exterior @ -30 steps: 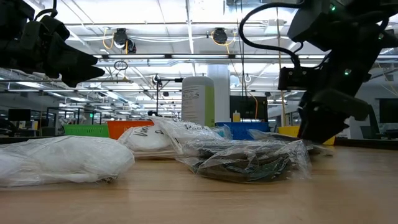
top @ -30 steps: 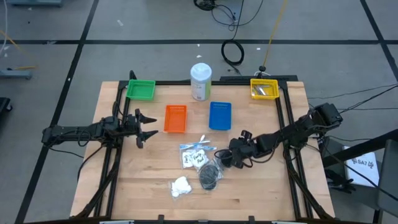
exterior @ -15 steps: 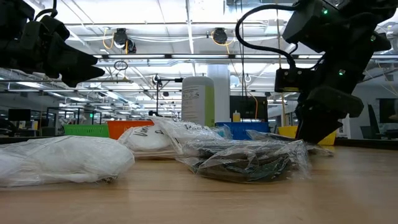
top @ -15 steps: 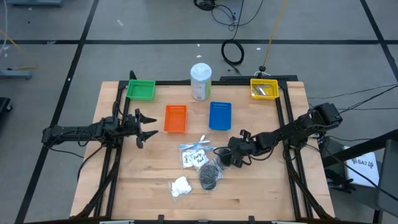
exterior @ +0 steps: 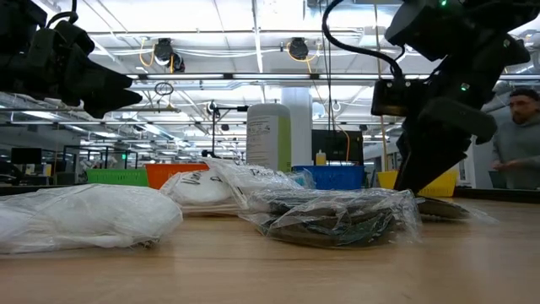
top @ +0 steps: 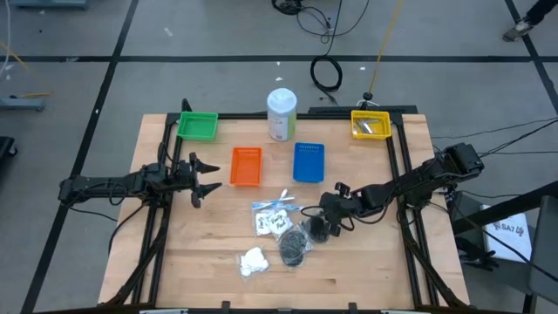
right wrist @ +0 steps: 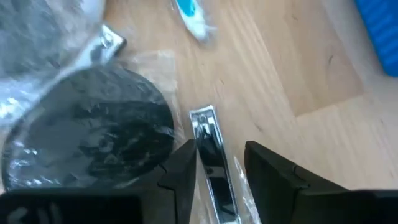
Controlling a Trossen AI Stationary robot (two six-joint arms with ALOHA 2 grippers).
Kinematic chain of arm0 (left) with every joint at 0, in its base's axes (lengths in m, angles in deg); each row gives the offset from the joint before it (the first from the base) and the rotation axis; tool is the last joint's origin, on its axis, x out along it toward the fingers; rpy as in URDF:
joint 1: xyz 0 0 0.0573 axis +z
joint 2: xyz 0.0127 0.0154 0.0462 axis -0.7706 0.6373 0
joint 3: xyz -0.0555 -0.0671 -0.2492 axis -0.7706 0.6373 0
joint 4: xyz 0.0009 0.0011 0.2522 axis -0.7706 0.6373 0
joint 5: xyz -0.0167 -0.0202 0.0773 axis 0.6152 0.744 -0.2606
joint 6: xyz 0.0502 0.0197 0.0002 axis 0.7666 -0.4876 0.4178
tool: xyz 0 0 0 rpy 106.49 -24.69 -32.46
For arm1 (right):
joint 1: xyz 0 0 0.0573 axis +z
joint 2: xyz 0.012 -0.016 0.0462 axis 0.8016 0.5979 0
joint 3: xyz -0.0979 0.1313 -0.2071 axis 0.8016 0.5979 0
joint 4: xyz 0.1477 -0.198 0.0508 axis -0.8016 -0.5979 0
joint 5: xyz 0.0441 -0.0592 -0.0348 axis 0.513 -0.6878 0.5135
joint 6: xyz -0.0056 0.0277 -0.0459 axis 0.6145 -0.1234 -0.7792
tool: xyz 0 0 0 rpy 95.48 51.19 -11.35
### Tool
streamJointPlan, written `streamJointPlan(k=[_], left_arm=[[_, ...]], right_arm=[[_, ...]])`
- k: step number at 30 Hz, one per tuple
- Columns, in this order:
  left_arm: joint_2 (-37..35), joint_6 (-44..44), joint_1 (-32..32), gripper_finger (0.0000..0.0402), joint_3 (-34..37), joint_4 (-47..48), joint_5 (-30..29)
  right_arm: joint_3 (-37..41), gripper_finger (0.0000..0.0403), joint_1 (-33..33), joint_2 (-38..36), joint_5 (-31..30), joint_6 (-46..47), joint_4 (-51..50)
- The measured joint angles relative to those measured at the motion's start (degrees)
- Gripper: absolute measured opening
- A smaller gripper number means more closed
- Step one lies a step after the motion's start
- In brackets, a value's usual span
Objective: Pick & Place Travel size toiletries
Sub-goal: Put the nail cutter into the yellow bin
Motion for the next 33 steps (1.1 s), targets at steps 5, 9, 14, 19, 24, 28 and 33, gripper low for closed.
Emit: streamJointPlan(k=[5, 9, 14, 19, 24, 28, 33], left_arm=[[0.0, 0.0, 0.0, 0.0274, 0.0, 0.0, 0.0], [0.0, 0.0, 0.0, 0.0273, 0.0, 0.0, 0.0], [0.0, 0.0, 0.0, 0.0274, 0.0, 0.0, 0.0], [0.0, 0.0, 0.0, 0.0274, 0.0, 0.0, 0.0], [0.0, 0.0, 0.0, 0.0273, 0.0, 0.0, 0.0], [0.0, 0.0, 0.0, 0.0274, 0.0, 0.0, 0.0], [0.0, 0.0, 0.0, 0.0274, 0.0, 0.0, 0.0]], right_arm=[[0.0, 0.0143, -0.5, 0.0, -0.2, -1.0, -1.6], [1.6, 0.0148, -0.5, -0.1, -0.2, -1.0, -0.9], [4.5, 0.0145, -0.5, -0.4, -0.7, 1.8, 0.0], [6.3, 0.0125, -0.5, -0.3, -1.1, 2.5, 0.0], [6.4, 0.0075, -0.6, -0.3, -0.9, 2.0, -0.2], [6.5, 0.0038, -0.6, -0.3, -0.6, 1.7, -0.2], [6.7, 0.0038, -0.6, -3.6, -0.3, 1.4, 0.6]])
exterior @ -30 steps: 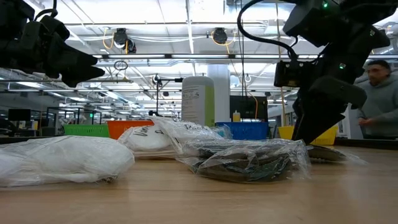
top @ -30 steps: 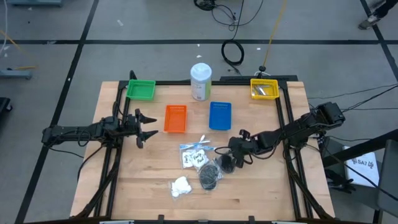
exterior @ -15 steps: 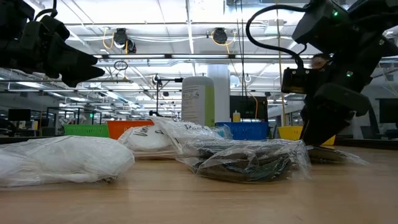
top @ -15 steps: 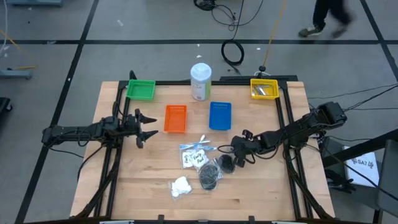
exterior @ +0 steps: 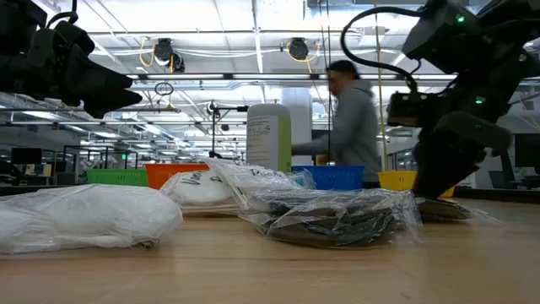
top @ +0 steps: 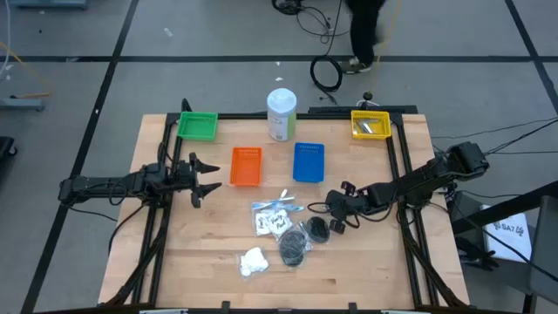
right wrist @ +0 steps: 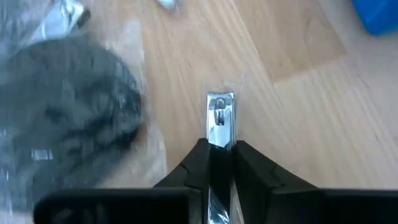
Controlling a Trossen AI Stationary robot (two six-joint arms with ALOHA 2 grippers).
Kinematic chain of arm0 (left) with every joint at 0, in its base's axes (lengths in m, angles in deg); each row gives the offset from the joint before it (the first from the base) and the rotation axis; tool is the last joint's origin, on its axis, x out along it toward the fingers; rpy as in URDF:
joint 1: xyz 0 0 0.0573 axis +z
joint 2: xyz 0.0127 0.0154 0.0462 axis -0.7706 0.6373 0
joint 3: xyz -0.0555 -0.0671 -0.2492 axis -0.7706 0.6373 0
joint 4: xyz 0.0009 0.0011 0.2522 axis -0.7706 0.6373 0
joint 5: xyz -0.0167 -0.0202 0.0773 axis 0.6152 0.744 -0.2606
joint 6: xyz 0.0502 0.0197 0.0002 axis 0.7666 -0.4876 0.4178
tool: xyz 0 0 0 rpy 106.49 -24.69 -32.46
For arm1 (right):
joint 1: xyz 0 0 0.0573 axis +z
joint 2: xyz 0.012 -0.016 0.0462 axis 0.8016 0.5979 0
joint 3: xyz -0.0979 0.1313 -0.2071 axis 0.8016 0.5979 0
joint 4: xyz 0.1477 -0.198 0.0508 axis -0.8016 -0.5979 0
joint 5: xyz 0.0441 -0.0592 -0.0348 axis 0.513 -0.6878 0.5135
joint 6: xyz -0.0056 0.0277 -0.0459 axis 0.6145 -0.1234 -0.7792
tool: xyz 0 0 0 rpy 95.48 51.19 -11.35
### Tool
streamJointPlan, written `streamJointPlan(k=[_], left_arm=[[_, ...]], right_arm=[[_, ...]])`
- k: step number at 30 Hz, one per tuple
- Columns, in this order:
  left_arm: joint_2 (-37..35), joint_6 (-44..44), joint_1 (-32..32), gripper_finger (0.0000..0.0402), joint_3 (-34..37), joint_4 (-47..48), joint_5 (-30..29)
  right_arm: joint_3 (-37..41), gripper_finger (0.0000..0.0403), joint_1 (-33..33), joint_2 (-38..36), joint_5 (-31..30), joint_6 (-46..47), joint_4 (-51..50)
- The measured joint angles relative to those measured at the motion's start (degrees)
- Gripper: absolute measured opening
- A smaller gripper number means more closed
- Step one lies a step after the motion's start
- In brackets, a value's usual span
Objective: Pick & Place Travel size toiletries
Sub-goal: Put the nail cutter into the yellow bin
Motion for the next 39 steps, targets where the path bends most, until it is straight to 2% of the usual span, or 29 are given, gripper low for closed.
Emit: streamJointPlan(k=[10, 12, 16, 20, 22, 27, 35, 39], left_arm=[[0.0, 0.0, 0.0, 0.0274, 0.0, 0.0, 0.0], [0.0, 0.0, 0.0, 0.0274, 0.0, 0.0, 0.0], [0.0, 0.0, 0.0, 0.0274, 0.0, 0.0, 0.0], [0.0, 0.0, 0.0, 0.0274, 0.0, 0.0, 0.0], [0.0, 0.0, 0.0, 0.0274, 0.0, 0.0, 0.0], [0.0, 0.0, 0.0, 0.0274, 0.0, 0.0, 0.0], [0.0, 0.0, 0.0, 0.0273, 0.0, 0.0, 0.0], [0.0, 0.0, 0.0, 0.0273, 0.0, 0.0, 0.0]], right_arm=[[0.1, 0.0043, 0.0, -12.9, -1.1, -4.4, 3.1], [0.0, 0.0042, 0.0, -15.4, -5.2, -4.7, 4.6], [0.0, 0.0043, -0.6, -19.4, -18.3, -5.7, 5.8], [0.0, 0.0044, -4.6, -22.4, -29.1, -7.2, 4.0], [0.0, 0.0044, -8.5, -23.6, -31.6, -7.5, 2.7], [0.0, 0.0044, -21.9, -25.3, -31.2, -10.9, 1.9], [0.0, 0.0045, -46.7, -25.0, -19.5, -19.7, 0.5], [1.6, 0.0047, -54.8, -25.0, -19.1, -22.2, 2.3]])
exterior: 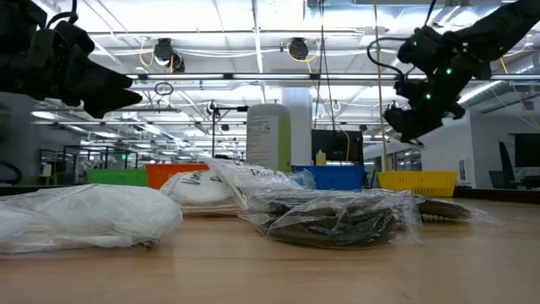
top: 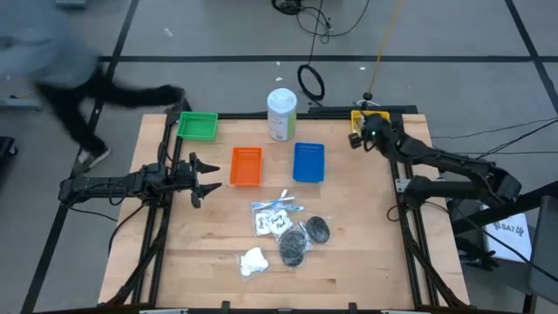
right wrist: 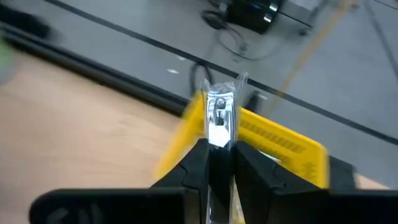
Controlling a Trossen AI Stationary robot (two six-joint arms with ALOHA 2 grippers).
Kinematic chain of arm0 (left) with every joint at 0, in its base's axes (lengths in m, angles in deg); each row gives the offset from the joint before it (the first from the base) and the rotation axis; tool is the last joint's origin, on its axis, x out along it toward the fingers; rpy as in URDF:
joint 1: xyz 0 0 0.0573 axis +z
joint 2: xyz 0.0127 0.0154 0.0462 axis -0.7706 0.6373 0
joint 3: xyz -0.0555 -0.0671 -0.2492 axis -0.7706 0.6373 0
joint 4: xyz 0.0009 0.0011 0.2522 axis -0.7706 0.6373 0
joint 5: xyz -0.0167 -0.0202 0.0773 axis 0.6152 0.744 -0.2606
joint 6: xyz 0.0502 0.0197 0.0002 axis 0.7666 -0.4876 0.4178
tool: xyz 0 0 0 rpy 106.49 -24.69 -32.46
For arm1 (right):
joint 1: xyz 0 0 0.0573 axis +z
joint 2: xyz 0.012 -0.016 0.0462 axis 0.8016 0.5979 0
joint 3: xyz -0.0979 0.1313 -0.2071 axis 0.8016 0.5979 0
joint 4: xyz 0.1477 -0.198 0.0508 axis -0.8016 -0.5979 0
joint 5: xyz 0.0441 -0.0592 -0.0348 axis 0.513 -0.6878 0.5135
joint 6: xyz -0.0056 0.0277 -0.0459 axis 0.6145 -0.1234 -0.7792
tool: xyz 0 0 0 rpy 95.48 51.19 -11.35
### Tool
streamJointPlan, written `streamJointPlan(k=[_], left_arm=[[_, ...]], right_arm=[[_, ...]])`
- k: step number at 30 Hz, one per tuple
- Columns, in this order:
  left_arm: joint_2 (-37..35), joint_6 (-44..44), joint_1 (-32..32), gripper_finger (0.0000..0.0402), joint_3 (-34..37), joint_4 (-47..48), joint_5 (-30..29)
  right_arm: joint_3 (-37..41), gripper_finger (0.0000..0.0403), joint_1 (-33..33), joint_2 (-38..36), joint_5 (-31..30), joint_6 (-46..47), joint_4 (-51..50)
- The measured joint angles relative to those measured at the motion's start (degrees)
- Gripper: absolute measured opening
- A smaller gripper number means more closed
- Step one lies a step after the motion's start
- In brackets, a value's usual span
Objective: Pick & Place Travel size toiletries
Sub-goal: Put the nail cutter into the yellow bin
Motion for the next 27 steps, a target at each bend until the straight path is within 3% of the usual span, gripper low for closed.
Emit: streamJointPlan(k=[6, 11, 22, 24, 27], left_arm=[[0.0, 0.0, 0.0, 0.0274, 0.0, 0.0, 0.0], [0.0, 0.0, 0.0, 0.0273, 0.0, 0.0, 0.0], [0.0, 0.0, 0.0, 0.0273, 0.0, 0.0, 0.0], [0.0, 0.0, 0.0, 0.0274, 0.0, 0.0, 0.0], [0.0, 0.0, 0.0, 0.0274, 0.0, 0.0, 0.0]], right_arm=[[4.7, 0.0068, -7.6, 0.0, -0.2, -2.7, 8.3], [7.8, 0.0098, -7.7, 0.0, -0.3, -4.6, 18.3], [8.7, 0.0159, -7.7, 0.0, 0.2, -4.2, 19.2], [8.7, 0.0165, -7.5, -0.1, 5.6, -3.9, 19.4], [8.7, 0.0168, -6.5, -0.4, 20.5, 0.3, 21.6]])
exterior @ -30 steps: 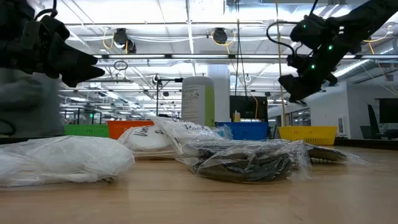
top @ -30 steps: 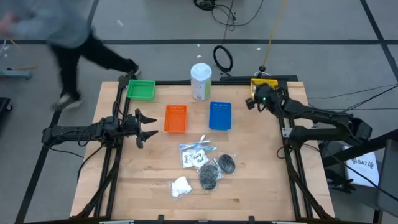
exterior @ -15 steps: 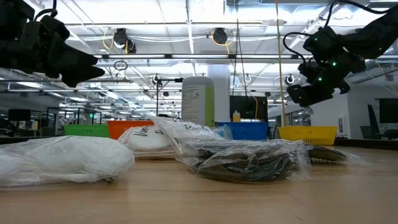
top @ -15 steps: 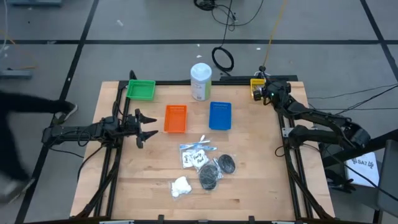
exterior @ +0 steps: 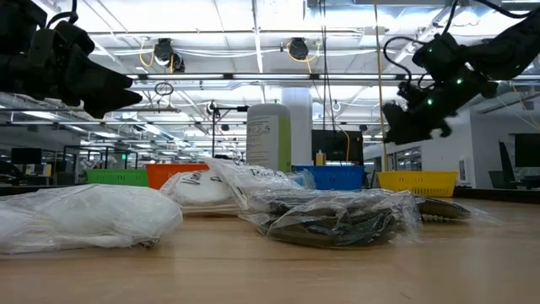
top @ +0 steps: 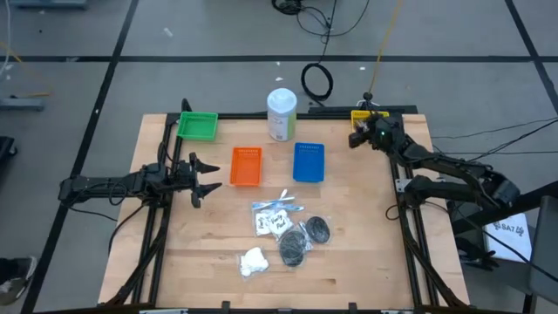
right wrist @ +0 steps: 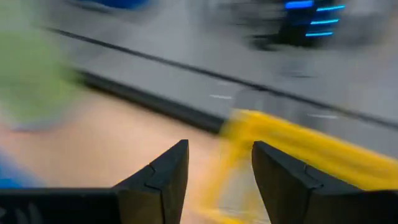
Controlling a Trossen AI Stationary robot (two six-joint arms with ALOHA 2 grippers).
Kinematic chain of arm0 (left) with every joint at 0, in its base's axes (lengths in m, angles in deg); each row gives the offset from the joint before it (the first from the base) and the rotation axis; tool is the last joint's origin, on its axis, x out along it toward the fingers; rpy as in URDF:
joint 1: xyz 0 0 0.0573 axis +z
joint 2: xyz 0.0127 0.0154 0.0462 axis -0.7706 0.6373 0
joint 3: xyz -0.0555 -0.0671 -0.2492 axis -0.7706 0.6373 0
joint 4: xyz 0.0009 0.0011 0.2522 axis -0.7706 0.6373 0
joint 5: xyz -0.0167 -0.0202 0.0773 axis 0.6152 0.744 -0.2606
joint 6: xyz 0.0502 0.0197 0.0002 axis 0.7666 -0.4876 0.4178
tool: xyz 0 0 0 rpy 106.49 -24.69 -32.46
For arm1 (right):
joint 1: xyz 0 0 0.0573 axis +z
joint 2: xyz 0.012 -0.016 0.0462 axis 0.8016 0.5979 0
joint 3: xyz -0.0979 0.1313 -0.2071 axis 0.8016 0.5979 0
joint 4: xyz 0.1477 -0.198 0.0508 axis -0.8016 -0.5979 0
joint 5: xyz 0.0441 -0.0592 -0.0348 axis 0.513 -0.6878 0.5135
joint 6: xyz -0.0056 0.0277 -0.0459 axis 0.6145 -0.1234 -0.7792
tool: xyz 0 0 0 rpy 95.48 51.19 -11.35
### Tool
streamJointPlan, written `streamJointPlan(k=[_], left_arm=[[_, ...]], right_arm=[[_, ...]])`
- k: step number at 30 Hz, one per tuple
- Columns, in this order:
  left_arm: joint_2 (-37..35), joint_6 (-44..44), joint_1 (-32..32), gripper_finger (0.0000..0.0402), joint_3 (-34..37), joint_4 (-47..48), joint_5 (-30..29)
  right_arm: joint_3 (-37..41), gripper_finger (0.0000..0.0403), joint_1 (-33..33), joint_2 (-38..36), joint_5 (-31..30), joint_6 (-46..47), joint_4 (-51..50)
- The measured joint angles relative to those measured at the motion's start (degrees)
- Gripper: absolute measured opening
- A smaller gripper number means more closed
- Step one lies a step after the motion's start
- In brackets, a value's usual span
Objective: Pick & Place Travel size toiletries
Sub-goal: Put the nail cutter into the yellow bin
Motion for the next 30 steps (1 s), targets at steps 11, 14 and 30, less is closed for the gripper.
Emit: streamJointPlan(k=[11, 14, 30], left_arm=[[0.0, 0.0, 0.0, 0.0274, 0.0, 0.0, 0.0], [0.0, 0.0, 0.0, 0.0274, 0.0, 0.0, 0.0], [0.0, 0.0, 0.0, 0.0274, 0.0, 0.0, 0.0]], right_arm=[[0.0, 0.0167, 20.9, 0.0, 44.4, 20.7, 27.5], [-0.3, 0.0164, 35.2, 0.1, 35.5, 16.6, 28.3], [-23.4, 0.0160, 70.4, 33.9, 1.8, 12.0, 2.5]])
